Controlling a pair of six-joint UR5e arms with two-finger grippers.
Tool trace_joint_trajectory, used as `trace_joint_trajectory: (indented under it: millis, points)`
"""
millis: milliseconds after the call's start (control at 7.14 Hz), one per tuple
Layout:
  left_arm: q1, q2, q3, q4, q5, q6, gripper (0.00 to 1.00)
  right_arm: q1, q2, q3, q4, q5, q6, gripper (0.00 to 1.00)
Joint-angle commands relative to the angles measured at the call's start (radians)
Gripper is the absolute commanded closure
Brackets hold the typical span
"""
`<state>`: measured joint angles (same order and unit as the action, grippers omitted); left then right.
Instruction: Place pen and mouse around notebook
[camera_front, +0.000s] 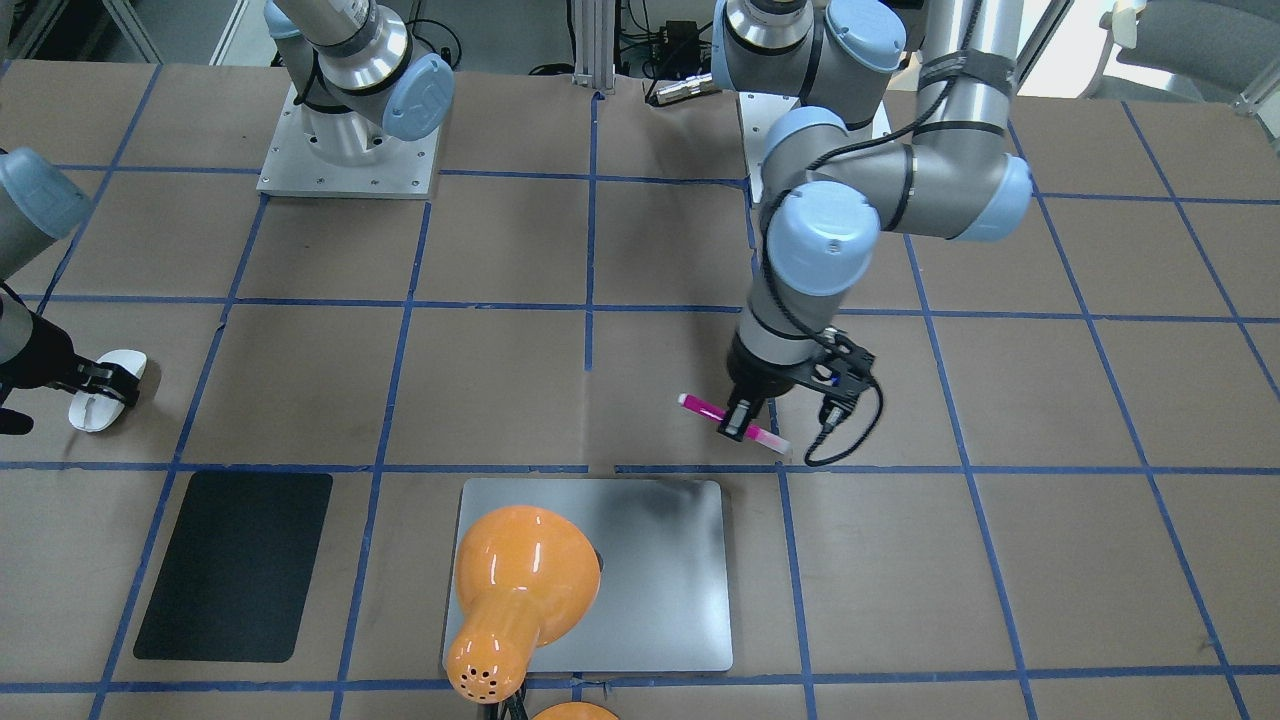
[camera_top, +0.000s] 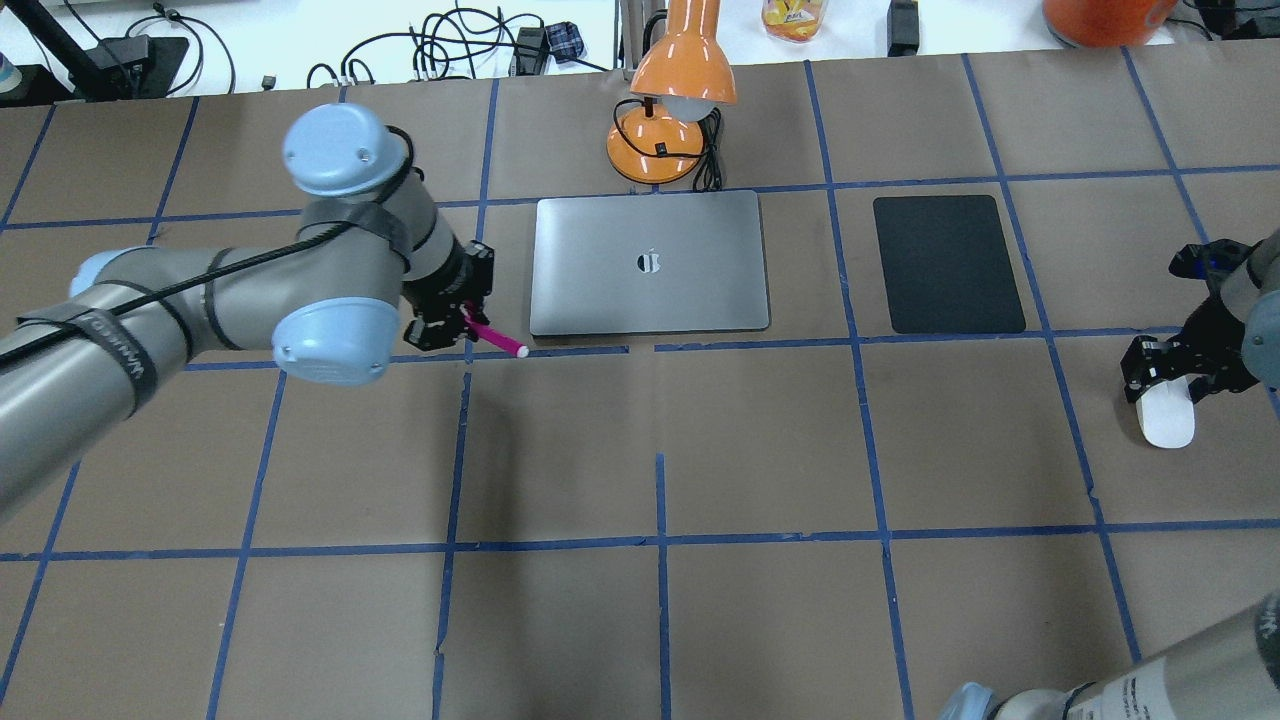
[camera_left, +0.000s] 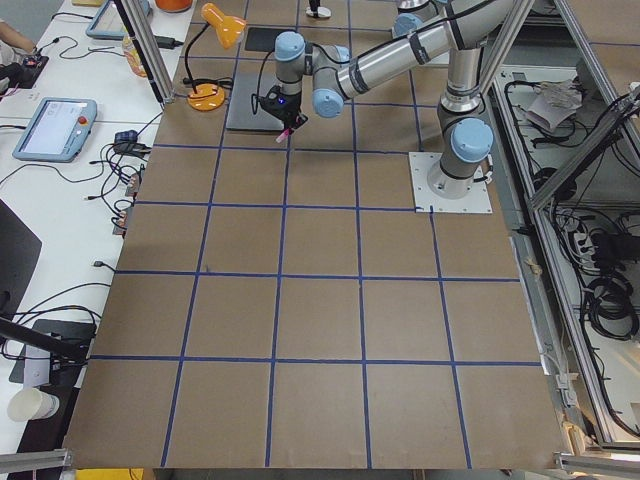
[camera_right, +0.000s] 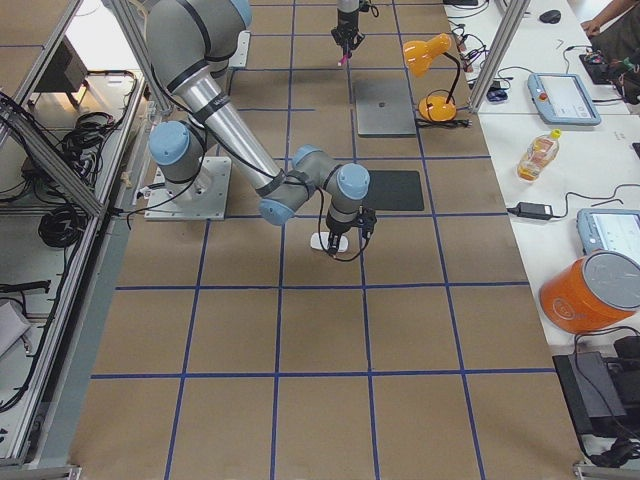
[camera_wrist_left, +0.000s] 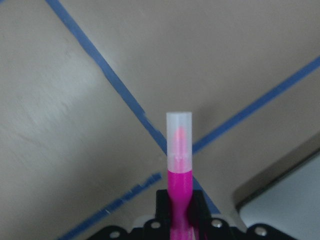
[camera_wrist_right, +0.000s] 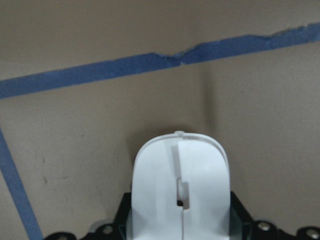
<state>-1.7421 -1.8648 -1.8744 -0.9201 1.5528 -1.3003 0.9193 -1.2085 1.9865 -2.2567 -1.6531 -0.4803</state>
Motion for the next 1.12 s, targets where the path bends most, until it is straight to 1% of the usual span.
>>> trace_joint_trajectory:
  millis: [0,140,280,560,700,840,980]
  points:
    - [-0.196,-0.065,0.005,-0.003,0.000,-0.392,1.00,0.001,-0.008,-0.027,0.006,-0.001,0.000,0.58]
    - [-0.256,-0.101,-0.003,-0.003,0.000,-0.554,1.00,0.010,-0.016,-0.066,0.014,0.004,0.000,0.58]
    - [-0.281,-0.135,-0.029,0.010,0.000,-0.600,1.00,0.039,-0.016,-0.098,0.020,0.016,0.002,0.55]
    - [-0.283,-0.162,-0.020,0.035,-0.010,-0.629,1.00,0.186,0.001,-0.178,0.023,0.021,0.052,0.55]
    - [-0.283,-0.156,-0.014,0.035,-0.008,-0.626,0.18,0.249,0.023,-0.214,0.025,0.022,0.107,0.55]
    - [-0.280,-0.131,0.016,0.033,-0.011,-0.605,0.00,0.324,0.050,-0.259,0.023,0.042,0.141,0.54]
    - [-0.266,-0.098,0.049,0.020,0.001,-0.435,0.00,0.399,0.099,-0.314,0.023,0.093,0.257,0.53]
